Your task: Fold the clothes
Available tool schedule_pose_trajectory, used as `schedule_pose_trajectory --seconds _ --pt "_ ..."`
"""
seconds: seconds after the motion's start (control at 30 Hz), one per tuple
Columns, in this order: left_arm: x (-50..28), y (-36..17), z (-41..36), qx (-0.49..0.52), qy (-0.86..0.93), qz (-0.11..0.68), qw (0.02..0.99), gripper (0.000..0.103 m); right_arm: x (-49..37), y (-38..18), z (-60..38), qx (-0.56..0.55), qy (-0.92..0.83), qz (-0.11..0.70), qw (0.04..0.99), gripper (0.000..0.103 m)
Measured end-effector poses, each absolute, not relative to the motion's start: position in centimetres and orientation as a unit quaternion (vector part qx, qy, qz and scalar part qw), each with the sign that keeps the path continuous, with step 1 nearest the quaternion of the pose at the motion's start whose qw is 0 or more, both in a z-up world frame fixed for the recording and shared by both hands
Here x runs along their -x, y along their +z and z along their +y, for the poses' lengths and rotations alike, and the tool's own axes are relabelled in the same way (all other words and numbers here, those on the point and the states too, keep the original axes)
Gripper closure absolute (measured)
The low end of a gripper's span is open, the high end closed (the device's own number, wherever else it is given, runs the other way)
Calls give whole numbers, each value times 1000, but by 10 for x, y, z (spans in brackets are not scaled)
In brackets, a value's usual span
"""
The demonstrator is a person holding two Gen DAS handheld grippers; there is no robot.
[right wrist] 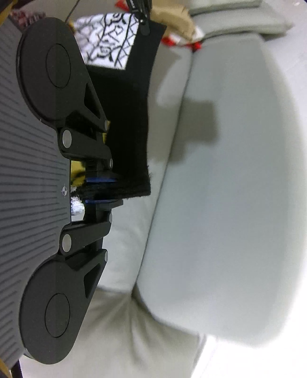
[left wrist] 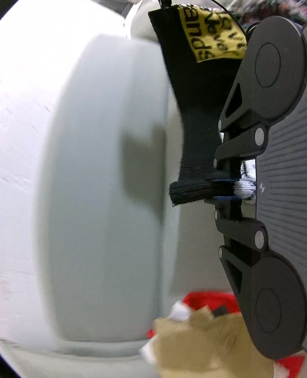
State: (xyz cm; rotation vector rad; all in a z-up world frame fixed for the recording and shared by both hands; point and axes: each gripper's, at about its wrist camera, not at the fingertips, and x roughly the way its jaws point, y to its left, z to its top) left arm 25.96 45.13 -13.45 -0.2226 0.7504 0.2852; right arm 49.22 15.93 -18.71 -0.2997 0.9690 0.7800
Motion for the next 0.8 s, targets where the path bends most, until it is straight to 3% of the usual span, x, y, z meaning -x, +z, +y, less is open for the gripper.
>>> schedule_pose_trajectory --seconds 0.2,0.37,0.53,0.63,0.7,0.8 --pt "-139 -55 380 76 129 293 944 95 -387 -99 64 121 369 402 829 91" --pt "-17 -51 314 68 152 235 958 95 -289 -77 -32 85 370 346 858 91" --pt "72 -113 254 90 165 260 947 95 -198 -123 -110 77 337 320 882 91" --pt "91 -173 235 121 188 325 919 95 -159 -184 -134 87 315 356 876 91" --pt "96 -209 228 131 205 373 895 103 -146 -227 -133 130 292 385 866 89" --pt "116 -216 220 123 209 400 884 98 -125 -261 -138 179 256 410 857 86"
